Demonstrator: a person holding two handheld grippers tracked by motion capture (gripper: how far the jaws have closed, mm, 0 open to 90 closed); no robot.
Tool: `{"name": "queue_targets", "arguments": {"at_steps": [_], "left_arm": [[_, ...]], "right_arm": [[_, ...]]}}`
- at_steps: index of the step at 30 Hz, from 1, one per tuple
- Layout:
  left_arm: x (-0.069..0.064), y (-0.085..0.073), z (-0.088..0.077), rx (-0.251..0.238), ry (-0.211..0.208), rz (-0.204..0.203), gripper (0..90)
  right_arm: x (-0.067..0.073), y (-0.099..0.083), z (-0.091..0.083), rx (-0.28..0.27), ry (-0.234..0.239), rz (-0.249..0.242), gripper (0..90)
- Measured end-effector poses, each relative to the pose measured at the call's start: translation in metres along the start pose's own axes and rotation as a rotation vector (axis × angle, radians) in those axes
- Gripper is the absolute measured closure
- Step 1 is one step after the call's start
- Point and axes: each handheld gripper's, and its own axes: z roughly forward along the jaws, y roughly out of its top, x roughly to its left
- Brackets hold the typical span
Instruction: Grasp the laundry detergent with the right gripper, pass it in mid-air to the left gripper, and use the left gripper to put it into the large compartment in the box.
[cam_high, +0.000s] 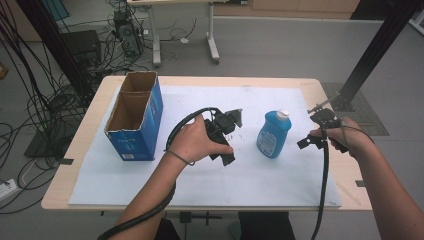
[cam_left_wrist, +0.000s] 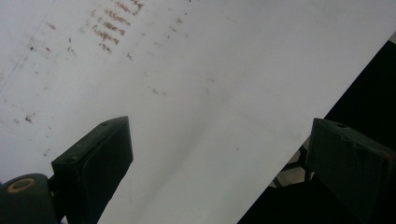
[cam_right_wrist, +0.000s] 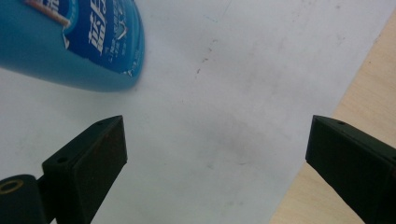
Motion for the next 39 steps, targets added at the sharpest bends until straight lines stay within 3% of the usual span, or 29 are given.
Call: {"name": "queue_targets", "arguments": {"at_steps": [19, 39], "left_arm": [[0.003, -0.001, 0.002, 0.002, -0.001, -0.014, 7.5], [0.0, -0.002, 0.002, -0.007, -0.018, -0.02, 7.6]], "right_arm": [[0.019, -0.035, 0.01, -0.123, 0.022, -0.025, 5.7], [0.033, -0.054, 0.021, -0.188, 0.05, -0.041, 5.5]]}}
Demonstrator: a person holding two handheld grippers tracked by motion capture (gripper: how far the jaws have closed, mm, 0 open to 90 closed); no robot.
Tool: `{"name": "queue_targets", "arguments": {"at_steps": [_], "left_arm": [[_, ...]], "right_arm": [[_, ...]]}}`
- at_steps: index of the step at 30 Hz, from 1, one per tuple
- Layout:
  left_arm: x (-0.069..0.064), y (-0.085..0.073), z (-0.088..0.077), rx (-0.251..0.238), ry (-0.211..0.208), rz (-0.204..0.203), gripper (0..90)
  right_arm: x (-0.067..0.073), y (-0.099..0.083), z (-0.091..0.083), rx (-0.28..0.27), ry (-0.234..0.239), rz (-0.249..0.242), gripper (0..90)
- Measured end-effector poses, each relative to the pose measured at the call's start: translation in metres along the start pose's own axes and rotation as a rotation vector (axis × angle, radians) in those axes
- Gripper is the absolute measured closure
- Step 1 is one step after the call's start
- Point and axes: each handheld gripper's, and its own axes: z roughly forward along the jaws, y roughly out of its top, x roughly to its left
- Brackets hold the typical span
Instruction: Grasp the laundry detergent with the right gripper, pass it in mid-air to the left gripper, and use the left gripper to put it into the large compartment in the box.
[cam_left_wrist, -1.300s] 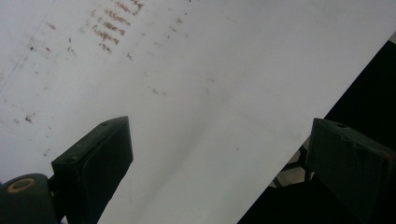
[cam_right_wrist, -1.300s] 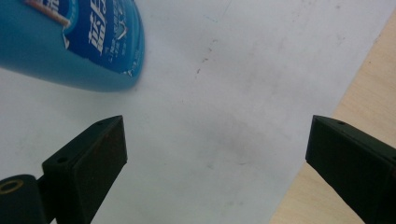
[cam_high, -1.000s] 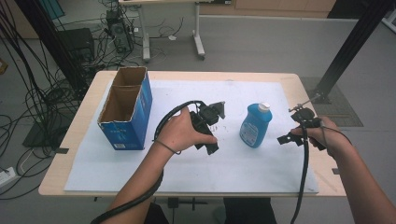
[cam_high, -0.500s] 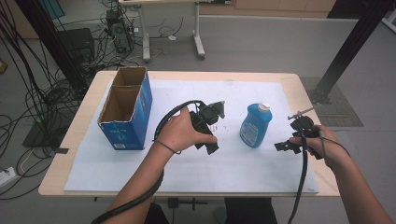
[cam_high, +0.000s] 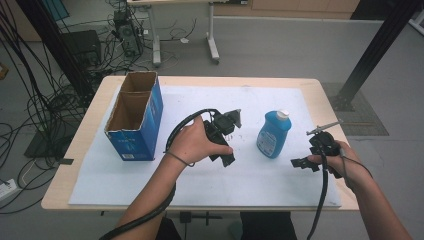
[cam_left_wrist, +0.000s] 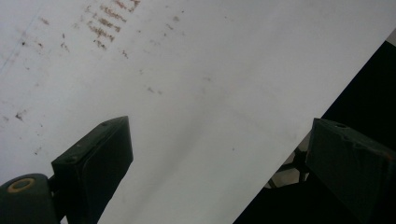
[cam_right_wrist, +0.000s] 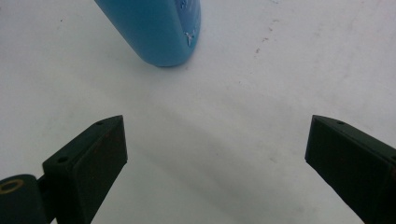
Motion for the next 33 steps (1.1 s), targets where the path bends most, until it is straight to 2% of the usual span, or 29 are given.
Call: {"name": "queue_targets", "arguments": {"at_steps": [11, 14, 33], "left_arm": [[0.0, 0.001, 0.0, -0.004, -0.002, 0.004, 7.6], [0.0, 0.001, 0.001, -0.005, -0.014, 0.006, 7.5], [-0.001, 0.001, 0.001, -0.02, -0.013, 0.004, 7.5]], "right_arm": [[0.008, -0.009, 0.005, -0.046, 0.027, -0.02, 5.0], [0.01, -0.01, 0.007, -0.05, 0.029, -0.03, 5.0], [0.021, -0.019, 0.018, -0.134, 0.039, -0.046, 3.8]]}}
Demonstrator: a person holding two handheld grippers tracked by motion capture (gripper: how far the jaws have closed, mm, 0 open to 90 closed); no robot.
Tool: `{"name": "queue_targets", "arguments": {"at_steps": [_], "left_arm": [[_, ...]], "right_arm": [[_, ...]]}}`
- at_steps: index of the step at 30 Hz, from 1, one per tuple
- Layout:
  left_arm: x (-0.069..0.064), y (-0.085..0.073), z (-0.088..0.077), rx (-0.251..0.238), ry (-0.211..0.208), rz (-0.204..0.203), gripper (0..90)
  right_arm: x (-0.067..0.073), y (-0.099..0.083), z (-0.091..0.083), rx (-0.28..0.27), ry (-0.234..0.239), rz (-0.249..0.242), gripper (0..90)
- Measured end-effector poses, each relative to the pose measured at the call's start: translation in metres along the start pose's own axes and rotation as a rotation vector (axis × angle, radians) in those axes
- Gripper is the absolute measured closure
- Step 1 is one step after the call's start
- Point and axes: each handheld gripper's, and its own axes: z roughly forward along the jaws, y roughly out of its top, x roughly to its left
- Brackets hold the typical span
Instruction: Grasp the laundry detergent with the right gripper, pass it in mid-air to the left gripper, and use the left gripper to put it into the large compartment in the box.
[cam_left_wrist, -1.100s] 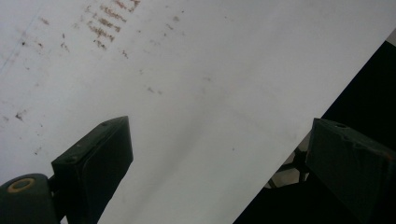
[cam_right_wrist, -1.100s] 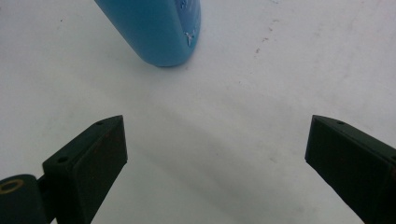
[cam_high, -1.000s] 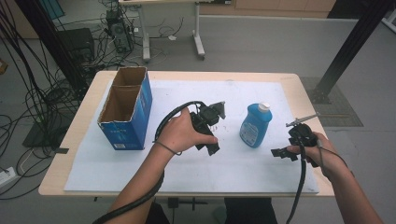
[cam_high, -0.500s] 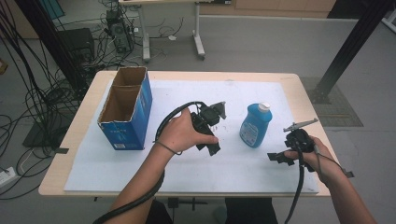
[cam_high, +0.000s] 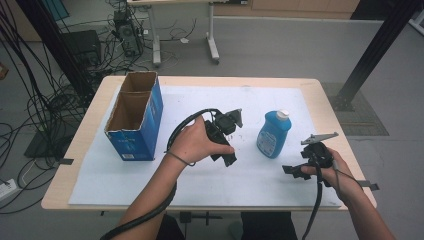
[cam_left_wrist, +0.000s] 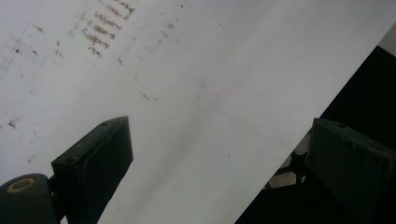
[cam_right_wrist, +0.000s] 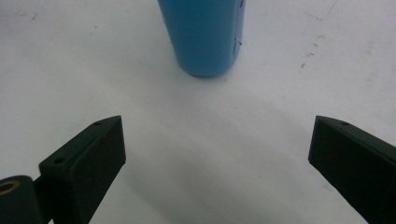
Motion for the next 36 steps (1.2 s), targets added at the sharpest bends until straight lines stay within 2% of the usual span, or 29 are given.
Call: {"name": "queue_targets", "arguments": {"at_steps": [10, 36], "left_arm": [[0.002, -0.004, -0.001, -0.009, -0.003, -0.011, 7.5], [-0.001, -0.005, -0.001, -0.019, -0.005, -0.016, 7.5]], "right_arm": [[0.006, -0.003, 0.009, -0.086, 0.005, -0.024, 3.3], [0.015, -0.01, 0.029, -0.333, 0.0, -0.013, 3.0]]}}
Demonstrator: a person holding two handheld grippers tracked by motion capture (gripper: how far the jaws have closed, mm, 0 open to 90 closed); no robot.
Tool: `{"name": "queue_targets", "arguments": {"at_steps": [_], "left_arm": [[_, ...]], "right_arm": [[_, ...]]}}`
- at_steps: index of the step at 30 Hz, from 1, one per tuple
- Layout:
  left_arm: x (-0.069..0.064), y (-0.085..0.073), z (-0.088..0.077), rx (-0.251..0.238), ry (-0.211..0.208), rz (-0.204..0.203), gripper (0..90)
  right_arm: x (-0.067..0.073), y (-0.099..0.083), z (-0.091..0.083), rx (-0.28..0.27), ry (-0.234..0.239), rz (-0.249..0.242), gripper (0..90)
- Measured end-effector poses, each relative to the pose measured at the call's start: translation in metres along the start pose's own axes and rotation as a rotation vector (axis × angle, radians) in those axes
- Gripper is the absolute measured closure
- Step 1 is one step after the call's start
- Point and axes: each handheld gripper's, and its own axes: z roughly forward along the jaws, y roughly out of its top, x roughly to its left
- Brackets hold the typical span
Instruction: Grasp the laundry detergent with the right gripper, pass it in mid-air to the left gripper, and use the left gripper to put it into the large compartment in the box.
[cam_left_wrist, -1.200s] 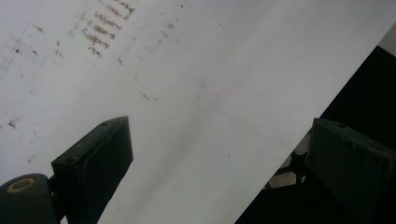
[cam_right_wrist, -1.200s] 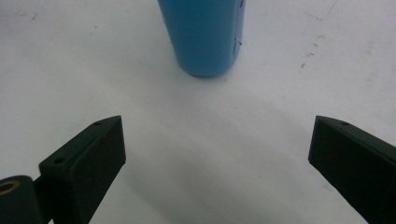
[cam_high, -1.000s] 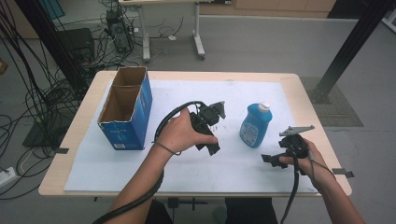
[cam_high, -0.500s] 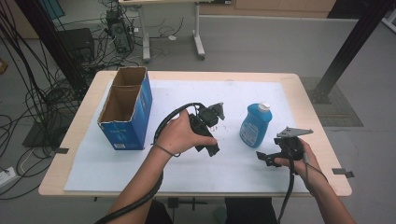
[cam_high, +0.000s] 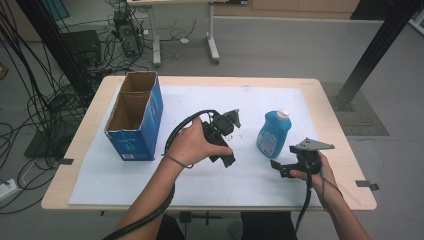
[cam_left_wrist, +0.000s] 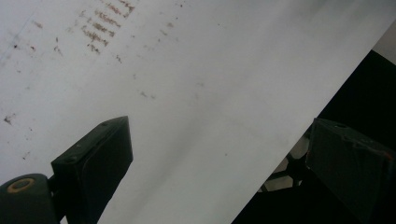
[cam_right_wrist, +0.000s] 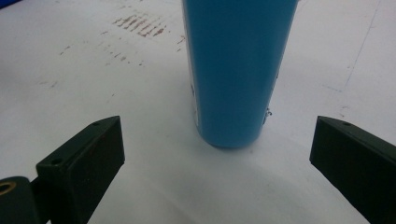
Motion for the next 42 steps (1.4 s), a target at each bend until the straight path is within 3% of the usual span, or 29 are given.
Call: {"name": "queue_targets", "arguments": {"at_steps": [7, 27, 42], "left_arm": [[-0.001, -0.001, 0.0, 0.002, 0.0, -0.004, 7.5], [-0.001, -0.003, -0.003, -0.005, -0.007, -0.007, 7.6], [0.0, -0.007, -0.002, -0.005, -0.006, -0.015, 7.6]], "right_arm": [[0.001, -0.001, 0.002, -0.091, -0.01, -0.002, 2.8], [0.0, -0.003, 0.011, -0.182, -0.044, -0.002, 2.7], [0.0, 0.002, 0.029, -0.205, -0.061, -0.002, 3.1]]}}
